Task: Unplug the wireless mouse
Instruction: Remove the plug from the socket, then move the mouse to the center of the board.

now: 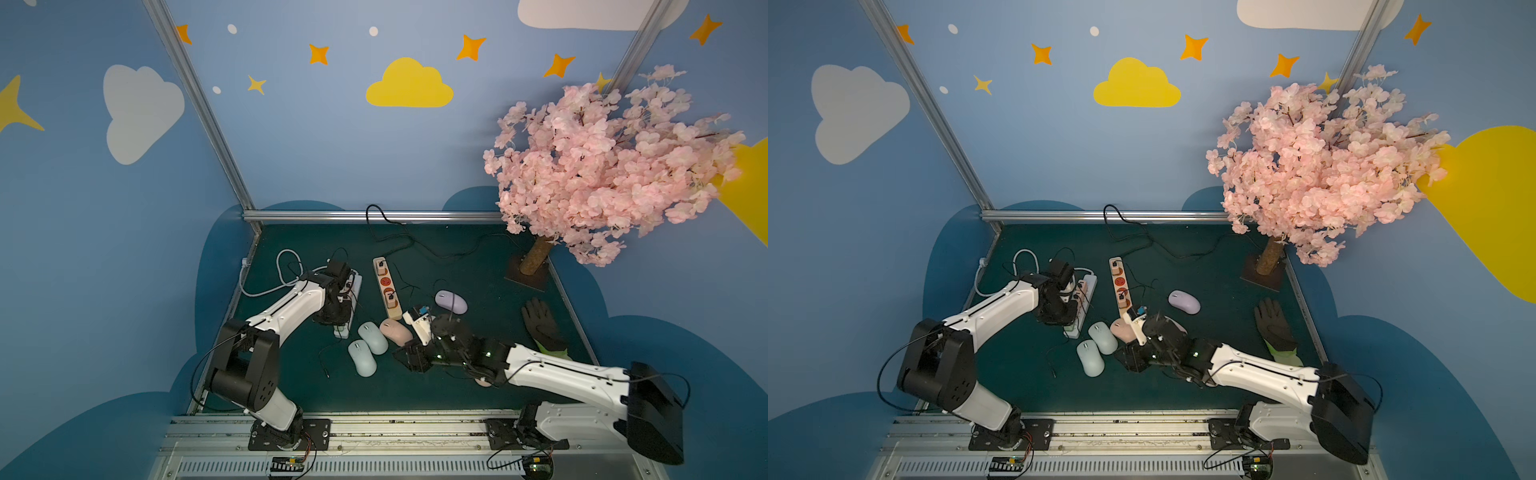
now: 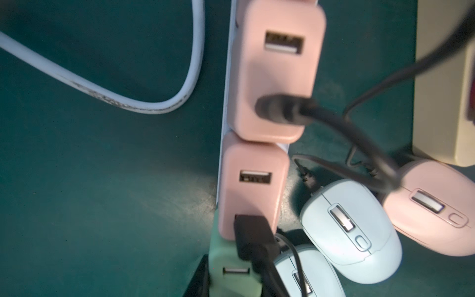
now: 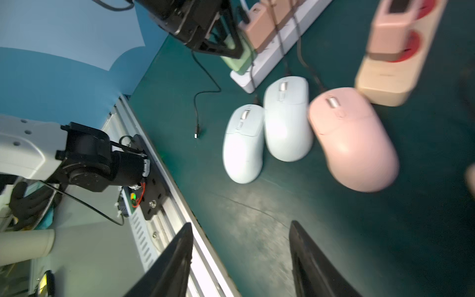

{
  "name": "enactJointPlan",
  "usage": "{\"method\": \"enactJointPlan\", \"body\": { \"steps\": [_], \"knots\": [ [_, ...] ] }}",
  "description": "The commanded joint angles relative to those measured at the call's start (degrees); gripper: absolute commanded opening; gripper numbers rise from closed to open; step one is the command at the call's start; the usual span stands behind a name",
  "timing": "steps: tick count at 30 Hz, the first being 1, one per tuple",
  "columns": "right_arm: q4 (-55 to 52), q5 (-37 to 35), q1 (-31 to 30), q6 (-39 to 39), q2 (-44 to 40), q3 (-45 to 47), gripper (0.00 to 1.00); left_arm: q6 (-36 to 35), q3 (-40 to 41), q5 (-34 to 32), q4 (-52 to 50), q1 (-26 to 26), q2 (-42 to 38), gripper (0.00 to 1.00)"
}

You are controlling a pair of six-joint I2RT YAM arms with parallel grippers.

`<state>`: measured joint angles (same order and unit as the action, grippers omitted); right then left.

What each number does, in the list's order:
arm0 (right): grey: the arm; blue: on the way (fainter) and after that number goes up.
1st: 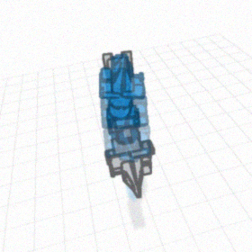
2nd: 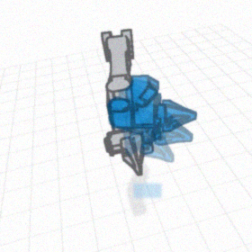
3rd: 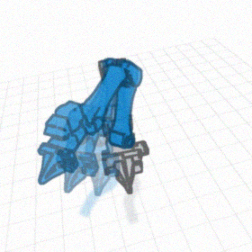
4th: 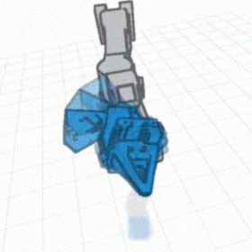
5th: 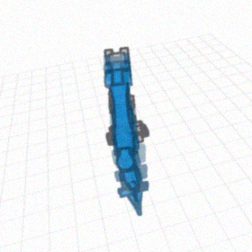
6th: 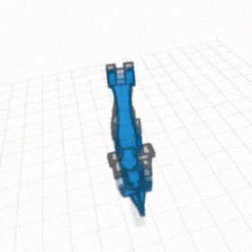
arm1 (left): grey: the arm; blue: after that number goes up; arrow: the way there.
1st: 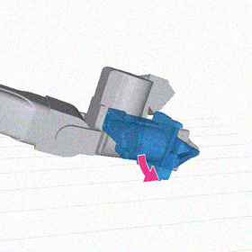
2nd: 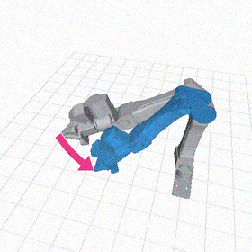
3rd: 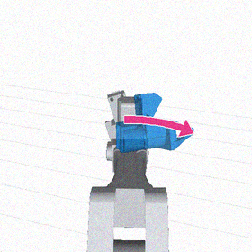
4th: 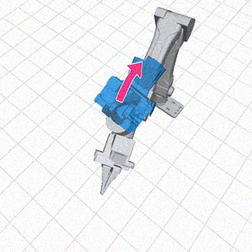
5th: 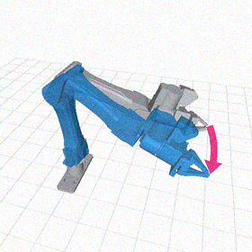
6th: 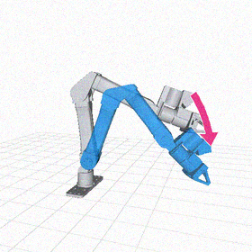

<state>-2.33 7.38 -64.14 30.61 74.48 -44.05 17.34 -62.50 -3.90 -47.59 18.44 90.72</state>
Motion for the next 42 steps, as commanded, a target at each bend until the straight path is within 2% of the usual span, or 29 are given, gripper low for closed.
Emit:
{"method": "enactJointPlan", "body": {
  "steps": [1,7,13,21,25,30,32,37,42],
  "knots": [
    [4.38,3.68,-2.79,-2.5,9.52,-8.93,0.5,2.07,0.09,3.95,-1.45,-0.94,0.08,0.12],
    [7.17,6.12,-4.93,-3.59,24.8,-18.34,0.32,1.48,0.37,7.72,-1.54,-2.36,-0.43,0.11],
    [7.45,6.03,-5.42,-3.12,32.94,-22.93,0.23,1.11,0.45,9.48,-1.55,-3.66,-0.72,0.11],
    [3.83,3.17,-6.54,-2.01,40.75,-27.06,0.21,0.98,0.45,9.79,-1.71,-4.28,-0.26,0.11],
    [0.52,-1.84,-6.49,-0.54,40.84,-27.4,0.2,0.94,0.45,9.67,-1.82,-4.29,-0.01,0.1],
    [-9.13,-10.88,-4.93,3.26,40.01,-28.3,0.2,0.86,0.45,9.88,-1.97,-4.29,0.1,0.09],
    [-11.12,-11.79,-3.83,4.28,40.13,-28.38,0.21,0.88,0.47,10.14,-1.98,-4.22,0.15,0.09],
    [-10.59,-11.13,-1.84,5.31,39.53,-27.5,0.23,0.49,0.54,10.8,-2.83,-3.87,0.1,0.09],
    [-2.0,-2.65,0.13,5.46,38.55,-25.53,0.34,0.42,1.15,11.25,-3.03,-3.81,-0.88,0.08]
  ]
}}
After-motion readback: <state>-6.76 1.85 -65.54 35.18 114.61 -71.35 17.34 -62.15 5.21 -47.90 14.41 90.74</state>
